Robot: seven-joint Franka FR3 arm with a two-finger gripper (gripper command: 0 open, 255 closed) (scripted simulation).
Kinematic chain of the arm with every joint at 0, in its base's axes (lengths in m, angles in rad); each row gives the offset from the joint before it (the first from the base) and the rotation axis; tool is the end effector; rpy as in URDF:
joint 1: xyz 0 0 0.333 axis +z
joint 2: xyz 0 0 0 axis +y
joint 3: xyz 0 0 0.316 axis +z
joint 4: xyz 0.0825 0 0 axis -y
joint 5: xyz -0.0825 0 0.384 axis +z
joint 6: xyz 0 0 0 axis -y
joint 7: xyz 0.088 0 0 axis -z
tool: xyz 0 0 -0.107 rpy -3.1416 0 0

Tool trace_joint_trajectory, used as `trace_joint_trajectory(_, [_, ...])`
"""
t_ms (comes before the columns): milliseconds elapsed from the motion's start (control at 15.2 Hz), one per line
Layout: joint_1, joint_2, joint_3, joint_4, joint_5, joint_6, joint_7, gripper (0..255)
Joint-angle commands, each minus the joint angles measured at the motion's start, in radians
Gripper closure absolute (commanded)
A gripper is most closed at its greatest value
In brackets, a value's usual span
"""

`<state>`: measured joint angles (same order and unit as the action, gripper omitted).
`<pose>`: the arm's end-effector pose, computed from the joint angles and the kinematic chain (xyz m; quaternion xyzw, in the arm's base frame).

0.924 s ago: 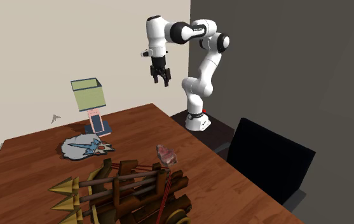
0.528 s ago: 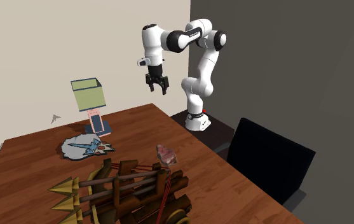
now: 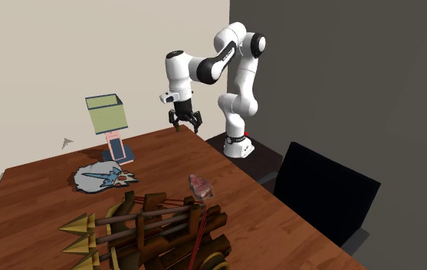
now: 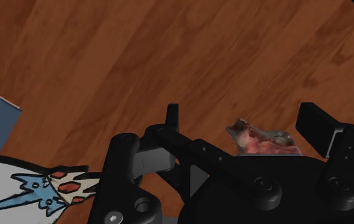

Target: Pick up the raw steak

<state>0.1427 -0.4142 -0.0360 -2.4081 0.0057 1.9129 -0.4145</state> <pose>0.4091 0.0436 0.4592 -0.9652 -0.2582 0.0386 0.0159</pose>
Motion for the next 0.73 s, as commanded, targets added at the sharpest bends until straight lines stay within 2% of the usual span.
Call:
trace_joint_trajectory(0, [0.027, 0.062, 0.004, 0.002, 0.008, 0.061, -0.059, 0])
trace_joint_trajectory(660, [0.137, 0.357, 0.053, 0.062, 0.049, 0.295, -0.339, 0])
